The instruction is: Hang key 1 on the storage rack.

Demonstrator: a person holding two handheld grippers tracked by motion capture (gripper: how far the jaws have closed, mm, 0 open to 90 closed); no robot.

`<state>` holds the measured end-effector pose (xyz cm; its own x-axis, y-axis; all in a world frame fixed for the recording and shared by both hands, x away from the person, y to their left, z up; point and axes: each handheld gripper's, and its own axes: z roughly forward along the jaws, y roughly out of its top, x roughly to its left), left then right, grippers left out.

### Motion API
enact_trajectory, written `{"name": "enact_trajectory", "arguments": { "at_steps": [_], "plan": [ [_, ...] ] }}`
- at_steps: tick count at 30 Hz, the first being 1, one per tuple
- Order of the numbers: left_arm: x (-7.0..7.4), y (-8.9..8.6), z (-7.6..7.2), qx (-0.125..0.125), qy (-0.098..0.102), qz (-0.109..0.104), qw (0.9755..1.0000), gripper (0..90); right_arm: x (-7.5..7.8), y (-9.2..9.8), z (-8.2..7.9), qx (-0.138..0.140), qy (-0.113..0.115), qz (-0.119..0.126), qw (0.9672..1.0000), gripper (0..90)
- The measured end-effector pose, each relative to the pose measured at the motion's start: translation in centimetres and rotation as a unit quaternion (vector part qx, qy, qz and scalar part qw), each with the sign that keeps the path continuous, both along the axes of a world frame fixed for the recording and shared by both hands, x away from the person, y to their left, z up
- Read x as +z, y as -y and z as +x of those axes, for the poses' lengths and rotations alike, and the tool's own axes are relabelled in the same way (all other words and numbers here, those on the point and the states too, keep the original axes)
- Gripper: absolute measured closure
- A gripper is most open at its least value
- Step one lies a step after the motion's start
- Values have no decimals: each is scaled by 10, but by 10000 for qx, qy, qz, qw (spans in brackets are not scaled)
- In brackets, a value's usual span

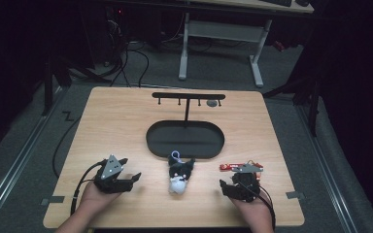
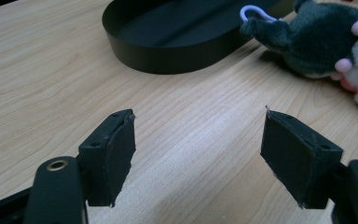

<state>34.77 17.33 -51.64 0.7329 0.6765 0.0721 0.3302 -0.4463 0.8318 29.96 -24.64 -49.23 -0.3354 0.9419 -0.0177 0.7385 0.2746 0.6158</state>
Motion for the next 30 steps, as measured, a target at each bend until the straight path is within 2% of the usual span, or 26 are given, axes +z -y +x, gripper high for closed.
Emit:
{"name": "enact_trajectory", "arguments": {
  "at_steps": [1,2,5,8,12,17,19,23,24,28,30],
  "plan": [
    [0,0,0,0,0,0,10000,265,0,0,0,0,0,0,10000,361],
    [0,-1,-1,2,6,46,10000,265,-1,0,1,18,-87,6,10000,365],
    [1,-3,-1,44,18,7,10000,265,-2,1,2,41,-245,-3,9997,367],
    [1,-2,-2,46,30,26,10000,265,-2,2,3,65,-312,2,9995,370],
    [0,-2,-5,-2,36,155,9999,260,-3,3,8,104,-494,49,9987,397],
    [1,-5,-9,21,74,142,9999,258,-3,4,9,154,-670,-35,9976,400],
    [2,-7,-8,55,51,84,9999,258,-1,5,8,186,-748,-39,9970,401],
    [-2,-9,-8,74,35,196,9998,258,2,6,8,265,-835,-117,9961,398],
    [-2,-11,-10,81,9,210,9997,258,5,6,8,314,-947,-152,9949,395],
    [0,-14,-10,115,29,130,9998,259,10,8,9,332,-1080,-241,9933,395],
    [-1,-15,-10,81,-48,140,9999,265,14,12,10,328,-1193,-241,9920,401]
  ]
}}
